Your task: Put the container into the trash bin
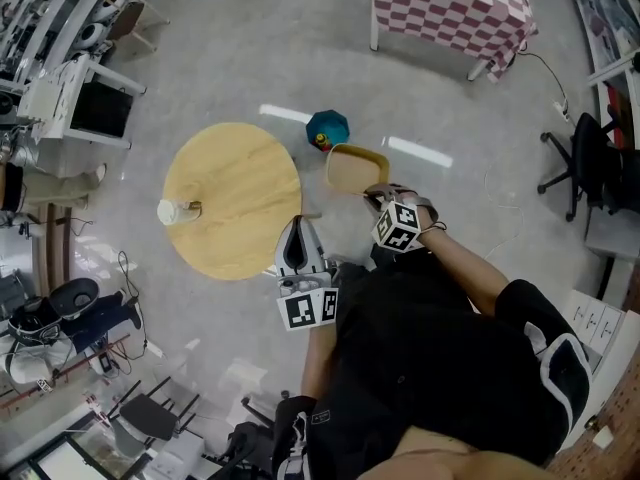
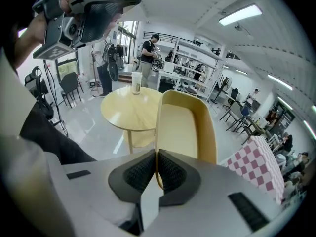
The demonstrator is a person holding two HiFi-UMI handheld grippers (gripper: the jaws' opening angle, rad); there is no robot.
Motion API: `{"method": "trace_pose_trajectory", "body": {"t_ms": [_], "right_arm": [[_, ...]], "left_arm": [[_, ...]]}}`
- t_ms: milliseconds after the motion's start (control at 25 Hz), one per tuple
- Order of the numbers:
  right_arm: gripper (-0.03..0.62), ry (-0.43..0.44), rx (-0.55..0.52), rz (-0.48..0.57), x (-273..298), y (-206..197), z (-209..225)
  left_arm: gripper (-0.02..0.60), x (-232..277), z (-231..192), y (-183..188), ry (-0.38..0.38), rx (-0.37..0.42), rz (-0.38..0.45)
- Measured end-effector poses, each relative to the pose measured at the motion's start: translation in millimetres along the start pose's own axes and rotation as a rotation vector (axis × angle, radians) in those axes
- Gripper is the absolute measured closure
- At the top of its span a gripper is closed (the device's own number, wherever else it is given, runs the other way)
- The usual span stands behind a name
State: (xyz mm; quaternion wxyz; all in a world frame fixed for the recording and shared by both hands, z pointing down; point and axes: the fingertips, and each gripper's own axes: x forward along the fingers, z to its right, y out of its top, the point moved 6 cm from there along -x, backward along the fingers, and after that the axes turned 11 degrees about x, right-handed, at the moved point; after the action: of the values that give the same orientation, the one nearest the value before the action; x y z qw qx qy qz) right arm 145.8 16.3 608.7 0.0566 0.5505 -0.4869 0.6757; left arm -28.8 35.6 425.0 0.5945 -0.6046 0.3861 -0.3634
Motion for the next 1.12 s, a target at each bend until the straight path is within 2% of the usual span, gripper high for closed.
{"method": "trace_pose_trajectory", "body": {"t_ms": [240, 440, 760, 920, 1120], "right_arm": [[0.557, -0.001, 0.035, -0.001, 4, -12, 47], [0.557, 0.005, 0.048, -0.015, 26, -4, 76], [0.556, 0.028, 0.084, -0.078, 94, 30, 132], [0.556, 0.057, 0.107, -0.136, 148, 40, 165], [0.556, 0.114, 0.167, -0.224, 218, 47, 184]], "left_arm": [[0.572, 39, 20, -1, 0.0, 0.023, -0.014], [0.571, 77, 10, -6, -0.001, 0.026, -0.019], [0.571, 157, -42, -23, -0.021, -0.002, -0.053], [0.571, 210, -73, -37, -0.029, 0.002, -0.077], [0.571, 259, -110, -59, -0.036, -0.023, -0.127]]}}
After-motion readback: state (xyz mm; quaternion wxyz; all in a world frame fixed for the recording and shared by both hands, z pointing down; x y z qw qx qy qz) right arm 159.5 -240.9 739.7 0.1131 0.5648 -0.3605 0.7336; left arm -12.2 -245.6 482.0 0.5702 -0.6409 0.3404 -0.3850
